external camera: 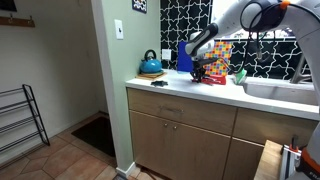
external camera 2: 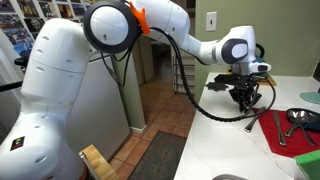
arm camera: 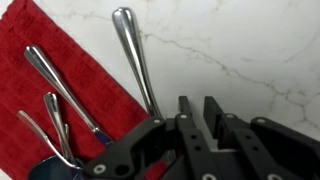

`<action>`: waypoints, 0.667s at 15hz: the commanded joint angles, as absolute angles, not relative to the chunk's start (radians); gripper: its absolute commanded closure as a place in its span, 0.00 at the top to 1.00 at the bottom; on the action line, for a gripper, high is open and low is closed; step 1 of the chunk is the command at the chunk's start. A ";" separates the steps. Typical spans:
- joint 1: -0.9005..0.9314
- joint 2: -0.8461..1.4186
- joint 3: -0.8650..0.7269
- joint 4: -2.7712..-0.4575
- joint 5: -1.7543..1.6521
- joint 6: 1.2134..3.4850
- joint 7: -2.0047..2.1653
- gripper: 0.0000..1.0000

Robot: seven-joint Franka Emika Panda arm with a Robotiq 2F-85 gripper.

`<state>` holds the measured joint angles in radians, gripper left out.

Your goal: Pick up the dinner knife of the counter top and move it onto the red towel that is on the counter top

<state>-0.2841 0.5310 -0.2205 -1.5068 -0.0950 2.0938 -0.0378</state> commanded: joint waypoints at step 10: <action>-0.330 0.084 -0.262 -1.870 -0.069 2.153 -0.176 1.00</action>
